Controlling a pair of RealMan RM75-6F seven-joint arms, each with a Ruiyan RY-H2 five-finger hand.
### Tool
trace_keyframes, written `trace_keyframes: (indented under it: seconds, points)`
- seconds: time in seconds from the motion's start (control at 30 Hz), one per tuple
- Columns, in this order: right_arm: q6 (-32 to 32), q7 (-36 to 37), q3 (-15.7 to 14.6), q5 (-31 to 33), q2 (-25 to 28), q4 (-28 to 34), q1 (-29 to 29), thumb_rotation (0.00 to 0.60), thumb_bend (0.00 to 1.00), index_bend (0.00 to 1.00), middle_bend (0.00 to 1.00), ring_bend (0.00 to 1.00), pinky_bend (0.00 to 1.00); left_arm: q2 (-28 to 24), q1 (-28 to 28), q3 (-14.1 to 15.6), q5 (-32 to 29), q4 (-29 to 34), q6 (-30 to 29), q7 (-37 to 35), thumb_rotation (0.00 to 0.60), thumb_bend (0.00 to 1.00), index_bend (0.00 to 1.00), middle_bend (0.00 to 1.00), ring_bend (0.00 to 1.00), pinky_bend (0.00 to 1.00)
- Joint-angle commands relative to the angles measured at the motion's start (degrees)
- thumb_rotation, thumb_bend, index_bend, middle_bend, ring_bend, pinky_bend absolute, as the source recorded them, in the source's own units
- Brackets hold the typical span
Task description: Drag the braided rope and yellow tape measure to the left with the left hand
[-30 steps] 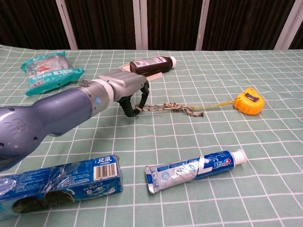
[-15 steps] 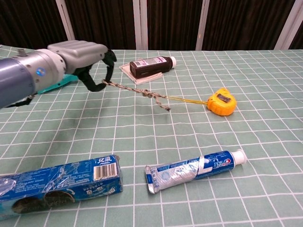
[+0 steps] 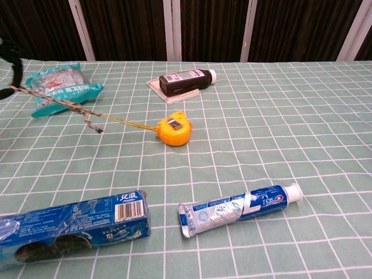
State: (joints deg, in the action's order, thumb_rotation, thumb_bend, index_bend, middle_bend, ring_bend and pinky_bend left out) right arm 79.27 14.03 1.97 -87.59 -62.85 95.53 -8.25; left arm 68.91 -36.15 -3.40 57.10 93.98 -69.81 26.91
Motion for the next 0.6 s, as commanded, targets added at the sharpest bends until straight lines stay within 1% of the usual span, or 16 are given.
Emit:
trace_keyframes:
  seconds: [0.03, 0.17, 0.33, 0.4, 0.47, 0.53, 0.6]
  points:
    - [0.16, -0.52, -0.02, -0.12, -0.25, -0.04, 0.04, 0.6, 0.11, 0.0, 0.0, 0.0, 0.0, -3.31, 3.27, 1.83, 2.02, -1.79, -0.89, -4.23, 0.6, 0.55, 0.57, 0.11, 0.0, 0.14]
    - [0.28, -1.12, -0.01, -0.11, -0.51, -0.01, 0.07, 0.6, 0.11, 0.0, 0.0, 0.0, 0.0, -6.06, 6.4, 3.09, 3.61, -4.74, -1.33, -7.8, 0.6, 0.55, 0.57, 0.11, 0.0, 0.14]
    - [0.26, -1.6, -0.06, -0.17, -0.72, 0.04, 0.06, 0.6, 0.11, 0.0, 0.0, 0.0, 0.0, -7.66, 9.01, 3.48, 4.01, -7.71, -1.32, -11.12, 0.6, 0.55, 0.57, 0.11, 0.0, 0.14]
    - [0.2, -1.72, -0.08, -0.21, -0.8, 0.05, 0.02, 0.6, 0.11, 0.0, 0.0, 0.0, 0.0, -7.94, 9.93, 3.41, 4.09, -8.53, -1.0, -12.57, 0.6, 0.54, 0.55, 0.1, 0.0, 0.14]
    - [0.16, -1.79, -0.12, -0.3, -0.85, 0.03, -0.02, 0.6, 0.11, 0.0, 0.0, 0.0, 0.0, -8.06, 10.7, 3.34, 4.41, -8.91, -0.89, -13.48, 0.6, 0.48, 0.48, 0.06, 0.0, 0.12]
    - [0.1, -1.89, -0.15, -0.36, -0.89, -0.01, -0.07, 0.6, 0.11, 0.0, 0.0, 0.0, 0.0, -8.28, 11.38, 3.45, 4.51, -8.47, -0.42, -13.95, 0.6, 0.36, 0.36, 0.01, 0.0, 0.09]
    - [-0.01, -1.99, -0.21, -0.4, -0.89, -0.03, -0.1, 0.6, 0.11, 0.0, 0.0, 0.0, 0.0, -8.8, 11.85, 3.61, 4.48, -7.2, 0.38, -14.01, 0.6, 0.29, 0.27, 0.0, 0.0, 0.06]
